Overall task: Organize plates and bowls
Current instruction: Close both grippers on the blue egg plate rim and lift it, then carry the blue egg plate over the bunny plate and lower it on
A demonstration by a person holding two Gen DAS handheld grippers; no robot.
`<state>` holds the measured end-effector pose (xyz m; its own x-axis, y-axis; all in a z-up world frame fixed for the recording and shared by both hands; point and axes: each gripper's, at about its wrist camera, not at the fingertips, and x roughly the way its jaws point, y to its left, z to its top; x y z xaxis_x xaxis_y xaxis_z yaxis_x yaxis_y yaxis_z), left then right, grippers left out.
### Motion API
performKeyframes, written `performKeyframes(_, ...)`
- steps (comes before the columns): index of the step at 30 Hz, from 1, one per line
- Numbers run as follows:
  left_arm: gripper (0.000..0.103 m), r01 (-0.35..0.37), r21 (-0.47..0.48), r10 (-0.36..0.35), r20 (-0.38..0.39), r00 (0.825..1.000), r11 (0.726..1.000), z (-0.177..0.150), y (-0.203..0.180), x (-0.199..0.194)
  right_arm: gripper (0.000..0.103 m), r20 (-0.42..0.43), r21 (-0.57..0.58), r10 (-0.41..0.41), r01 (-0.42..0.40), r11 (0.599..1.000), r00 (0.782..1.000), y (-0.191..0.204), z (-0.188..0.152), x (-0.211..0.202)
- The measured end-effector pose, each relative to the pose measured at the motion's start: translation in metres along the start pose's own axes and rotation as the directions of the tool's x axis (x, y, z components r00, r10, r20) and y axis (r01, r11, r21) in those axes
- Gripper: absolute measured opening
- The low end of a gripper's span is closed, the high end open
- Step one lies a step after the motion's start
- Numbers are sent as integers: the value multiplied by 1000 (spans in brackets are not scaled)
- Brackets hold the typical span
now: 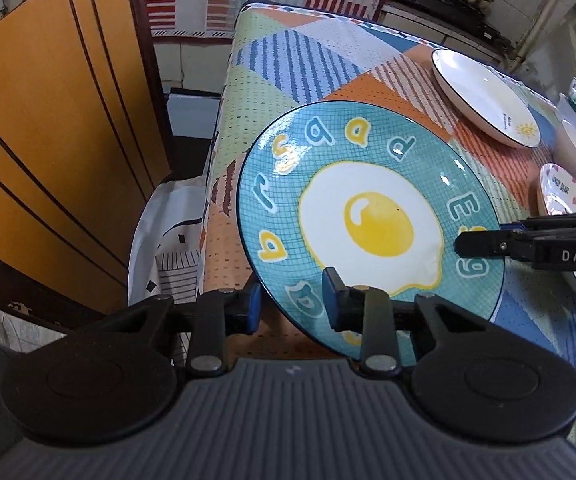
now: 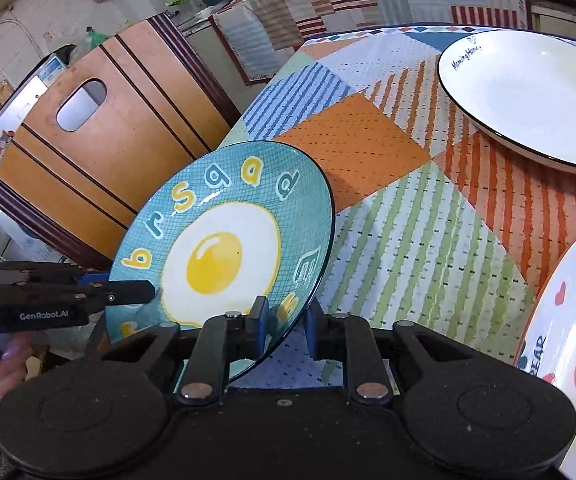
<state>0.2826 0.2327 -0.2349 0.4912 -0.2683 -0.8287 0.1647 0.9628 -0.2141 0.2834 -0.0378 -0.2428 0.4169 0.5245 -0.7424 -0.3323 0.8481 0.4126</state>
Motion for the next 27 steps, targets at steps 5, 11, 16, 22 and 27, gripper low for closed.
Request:
performKeyframes(5, 29, -3, -13, 2, -16, 1000, 1000, 3, 1, 1, 16, -2, 79, 59, -59, 995, 998, -15, 2, 1)
performKeyframes(11, 28, -22, -31, 21, -17, 1000, 999, 2, -2, 0, 17, -18, 101, 85, -83, 991, 996, -19, 5, 2)
performKeyframes(16, 29, -47, -35, 46, -32, 998, 998, -4, -11, -6, 18, -67, 45, 91, -88, 995, 994, -15, 9, 2)
performKeyframes(22, 29, -58, -10, 58, -32, 998, 998, -12, -23, -26, 19, -89, -18, 107, -110, 994, 990, -6, 0, -12)
performKeyframes(27, 30, -58, -5, 57, -39, 998, 998, -11, -39, -52, 20, -69, -25, 128, -130, 991, 989, -1, -5, -37)
